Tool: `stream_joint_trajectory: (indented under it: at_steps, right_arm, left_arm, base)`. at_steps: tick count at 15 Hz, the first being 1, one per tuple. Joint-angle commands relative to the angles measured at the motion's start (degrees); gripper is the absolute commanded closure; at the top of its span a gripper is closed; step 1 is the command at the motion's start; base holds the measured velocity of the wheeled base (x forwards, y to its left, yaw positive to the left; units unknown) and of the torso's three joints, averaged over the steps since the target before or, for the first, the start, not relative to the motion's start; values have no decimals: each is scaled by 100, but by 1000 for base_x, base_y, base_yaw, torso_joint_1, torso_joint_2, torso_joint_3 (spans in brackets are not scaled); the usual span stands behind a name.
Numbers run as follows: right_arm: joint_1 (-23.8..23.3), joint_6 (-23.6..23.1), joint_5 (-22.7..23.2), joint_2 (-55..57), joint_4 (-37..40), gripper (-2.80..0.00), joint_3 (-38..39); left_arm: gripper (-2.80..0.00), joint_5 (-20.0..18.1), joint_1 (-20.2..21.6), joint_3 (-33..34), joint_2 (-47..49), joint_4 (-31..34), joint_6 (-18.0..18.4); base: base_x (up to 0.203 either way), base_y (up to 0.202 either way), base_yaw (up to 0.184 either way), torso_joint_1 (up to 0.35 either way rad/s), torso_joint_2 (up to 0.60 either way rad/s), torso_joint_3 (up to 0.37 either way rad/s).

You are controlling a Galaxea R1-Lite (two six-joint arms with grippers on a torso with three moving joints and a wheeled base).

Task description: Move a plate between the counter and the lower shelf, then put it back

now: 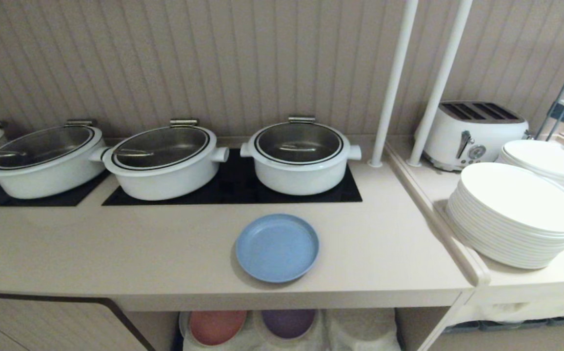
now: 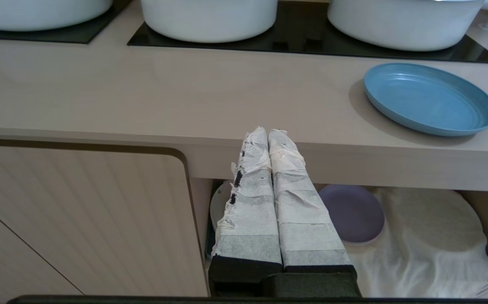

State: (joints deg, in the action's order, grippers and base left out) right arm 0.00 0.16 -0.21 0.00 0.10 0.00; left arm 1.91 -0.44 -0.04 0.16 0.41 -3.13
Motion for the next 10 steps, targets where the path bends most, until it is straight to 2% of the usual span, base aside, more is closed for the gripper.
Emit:
stream_joint_trajectory:
  at_steps: [1, 10]
  right_arm:
    - [0, 2, 3, 0, -1, 0, 0]
    - [0, 2, -5, 0, -1, 0, 0]
  left_arm:
    - [0, 2, 0, 4, -16, 2, -3]
    - [0, -21, 0, 4, -16, 2, 94]
  base:
    - [0, 0, 0, 0, 0, 0]
    - [0, 0, 0, 0, 0, 0]
